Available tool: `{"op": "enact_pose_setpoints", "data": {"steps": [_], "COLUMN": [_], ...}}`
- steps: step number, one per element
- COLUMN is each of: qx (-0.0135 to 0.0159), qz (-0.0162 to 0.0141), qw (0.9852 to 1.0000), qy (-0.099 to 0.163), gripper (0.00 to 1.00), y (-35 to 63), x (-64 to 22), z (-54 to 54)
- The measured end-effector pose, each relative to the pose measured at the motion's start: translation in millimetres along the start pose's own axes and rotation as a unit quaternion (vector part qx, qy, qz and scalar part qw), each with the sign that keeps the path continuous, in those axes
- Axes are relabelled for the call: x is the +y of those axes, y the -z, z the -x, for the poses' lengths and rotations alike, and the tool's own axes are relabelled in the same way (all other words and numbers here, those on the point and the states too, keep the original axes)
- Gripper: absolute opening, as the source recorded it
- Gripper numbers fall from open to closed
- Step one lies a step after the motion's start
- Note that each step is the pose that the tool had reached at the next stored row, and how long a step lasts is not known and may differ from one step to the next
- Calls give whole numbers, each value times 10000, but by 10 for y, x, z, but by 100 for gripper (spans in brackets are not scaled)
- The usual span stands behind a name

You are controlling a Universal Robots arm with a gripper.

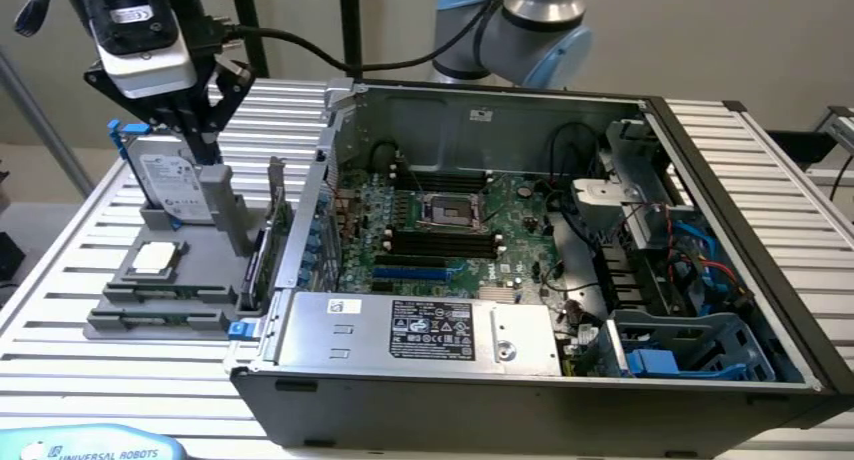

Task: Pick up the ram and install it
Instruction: 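Reach for the ram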

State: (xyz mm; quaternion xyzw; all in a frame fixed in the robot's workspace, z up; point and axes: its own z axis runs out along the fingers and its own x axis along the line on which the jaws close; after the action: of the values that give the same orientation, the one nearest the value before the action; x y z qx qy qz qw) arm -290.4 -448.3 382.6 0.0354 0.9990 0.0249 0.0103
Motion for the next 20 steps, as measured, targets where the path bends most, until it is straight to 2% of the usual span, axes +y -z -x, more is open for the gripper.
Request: {"op": "enact_pose_setpoints", "data": {"steps": [20], "qx": [0], "qz": [0], "qw": [10000], "qy": [0], "gripper": [11], "y": [-104], "x": [-210], "z": [-898]}}
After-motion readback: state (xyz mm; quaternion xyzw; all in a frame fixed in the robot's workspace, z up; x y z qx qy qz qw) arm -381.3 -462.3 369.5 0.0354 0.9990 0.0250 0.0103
